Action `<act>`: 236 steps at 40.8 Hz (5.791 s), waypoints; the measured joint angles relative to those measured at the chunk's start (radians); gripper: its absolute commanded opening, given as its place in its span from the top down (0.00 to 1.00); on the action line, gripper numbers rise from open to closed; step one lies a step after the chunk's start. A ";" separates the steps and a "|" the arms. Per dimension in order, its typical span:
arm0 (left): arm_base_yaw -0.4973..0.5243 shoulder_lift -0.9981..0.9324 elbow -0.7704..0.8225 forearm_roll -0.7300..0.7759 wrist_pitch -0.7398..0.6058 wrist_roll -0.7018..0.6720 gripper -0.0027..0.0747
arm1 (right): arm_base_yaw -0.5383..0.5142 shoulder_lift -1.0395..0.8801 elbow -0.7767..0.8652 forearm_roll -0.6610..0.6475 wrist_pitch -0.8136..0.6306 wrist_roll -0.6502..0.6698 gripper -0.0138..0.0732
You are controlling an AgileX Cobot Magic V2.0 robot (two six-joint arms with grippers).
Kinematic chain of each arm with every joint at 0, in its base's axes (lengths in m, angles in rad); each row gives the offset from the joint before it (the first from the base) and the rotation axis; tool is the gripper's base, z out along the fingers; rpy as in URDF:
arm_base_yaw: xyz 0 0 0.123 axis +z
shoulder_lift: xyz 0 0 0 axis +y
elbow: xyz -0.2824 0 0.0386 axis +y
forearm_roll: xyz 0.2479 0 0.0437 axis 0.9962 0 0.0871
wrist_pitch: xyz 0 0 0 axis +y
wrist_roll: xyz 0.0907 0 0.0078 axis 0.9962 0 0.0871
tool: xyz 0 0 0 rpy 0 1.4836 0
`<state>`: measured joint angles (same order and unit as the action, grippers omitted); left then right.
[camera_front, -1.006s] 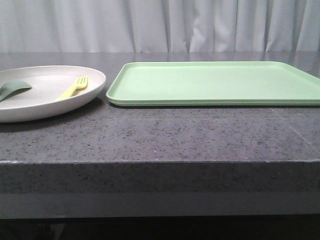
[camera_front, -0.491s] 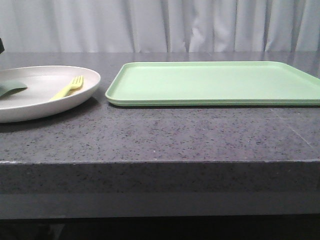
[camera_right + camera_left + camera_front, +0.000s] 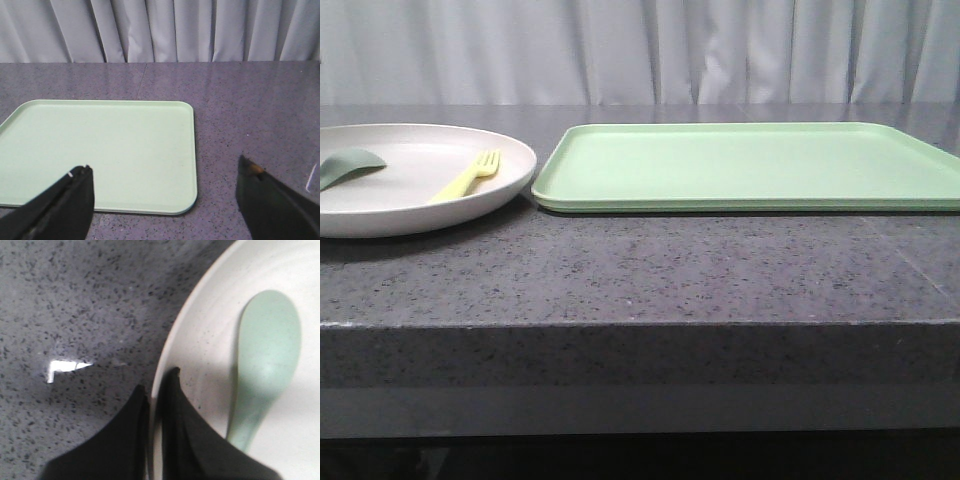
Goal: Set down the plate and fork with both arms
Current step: 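Grip the plate rim with the left gripper and lift it, then set the plate down on the green tray and release, then lower the right gripper over the yellow fork on the plate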
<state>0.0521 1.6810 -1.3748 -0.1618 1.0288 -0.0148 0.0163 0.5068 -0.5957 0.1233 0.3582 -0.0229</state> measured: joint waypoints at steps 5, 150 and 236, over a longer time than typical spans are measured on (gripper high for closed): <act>0.064 -0.028 0.002 -0.133 0.000 0.078 0.99 | 0.000 0.000 0.000 0.000 0.000 0.000 0.15; -0.346 -0.203 -0.157 0.145 -0.034 -0.069 0.99 | 0.000 0.000 0.000 0.000 0.043 0.000 0.15; -0.301 -1.467 0.964 0.151 -0.698 -0.074 0.99 | 0.209 1.366 -0.954 0.057 0.495 0.167 0.15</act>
<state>-0.2491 0.2140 -0.4109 -0.0104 0.3309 -0.0885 0.2251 1.8723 -1.5498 0.1800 0.8535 0.1440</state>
